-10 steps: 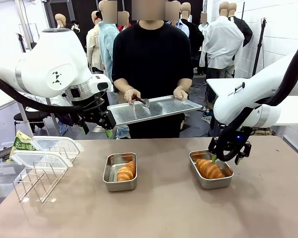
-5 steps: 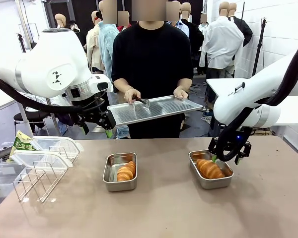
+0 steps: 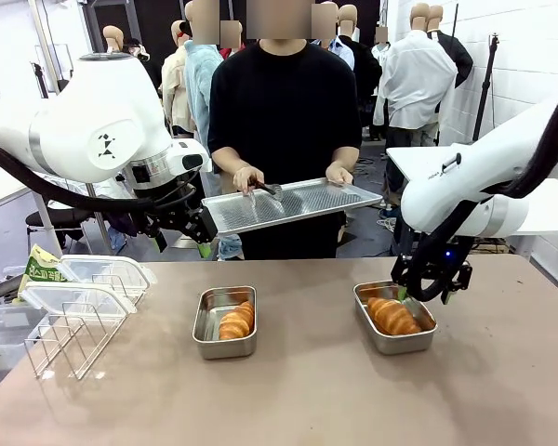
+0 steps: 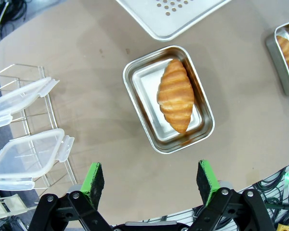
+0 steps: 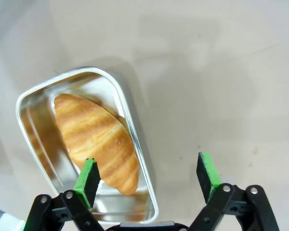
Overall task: Place the bread in airtight containers.
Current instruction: Pick up one Airtight Container lid and hand it to the human.
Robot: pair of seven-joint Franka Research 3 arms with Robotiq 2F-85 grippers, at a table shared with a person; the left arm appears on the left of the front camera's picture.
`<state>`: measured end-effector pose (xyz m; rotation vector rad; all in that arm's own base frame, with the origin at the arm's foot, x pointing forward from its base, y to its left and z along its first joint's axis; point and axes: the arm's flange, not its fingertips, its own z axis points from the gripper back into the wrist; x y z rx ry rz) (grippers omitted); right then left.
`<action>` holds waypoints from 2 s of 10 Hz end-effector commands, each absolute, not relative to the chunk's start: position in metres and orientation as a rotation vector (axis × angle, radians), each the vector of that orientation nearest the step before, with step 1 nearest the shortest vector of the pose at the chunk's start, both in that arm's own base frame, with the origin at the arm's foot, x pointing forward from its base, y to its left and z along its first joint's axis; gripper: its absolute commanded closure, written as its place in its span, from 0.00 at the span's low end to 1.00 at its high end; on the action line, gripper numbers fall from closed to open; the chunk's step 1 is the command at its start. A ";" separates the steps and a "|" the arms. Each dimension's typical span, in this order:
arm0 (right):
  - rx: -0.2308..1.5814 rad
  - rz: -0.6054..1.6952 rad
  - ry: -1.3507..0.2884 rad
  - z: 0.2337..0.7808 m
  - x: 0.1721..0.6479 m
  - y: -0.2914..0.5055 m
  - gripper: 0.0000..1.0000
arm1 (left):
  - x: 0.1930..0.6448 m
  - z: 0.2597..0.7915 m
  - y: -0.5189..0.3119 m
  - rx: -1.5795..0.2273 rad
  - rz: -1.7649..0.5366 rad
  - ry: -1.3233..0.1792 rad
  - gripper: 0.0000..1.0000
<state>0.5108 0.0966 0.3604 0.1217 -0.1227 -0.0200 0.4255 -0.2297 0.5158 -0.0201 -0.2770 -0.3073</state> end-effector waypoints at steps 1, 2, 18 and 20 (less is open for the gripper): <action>0.071 0.017 -0.250 0.392 0.475 0.100 0.00 | 0.427 0.517 -0.229 -0.021 -0.306 -0.279 0.00; 0.040 0.034 -0.274 0.408 0.464 0.100 0.00 | 0.427 0.517 -0.229 -0.021 -0.306 -0.279 0.00; 0.047 0.242 -0.468 0.549 0.391 0.105 0.00 | 0.427 0.517 -0.229 -0.021 -0.306 -0.279 0.00; 0.047 0.242 -0.468 0.549 0.391 0.105 0.00 | 0.427 0.517 -0.229 -0.021 -0.306 -0.279 0.00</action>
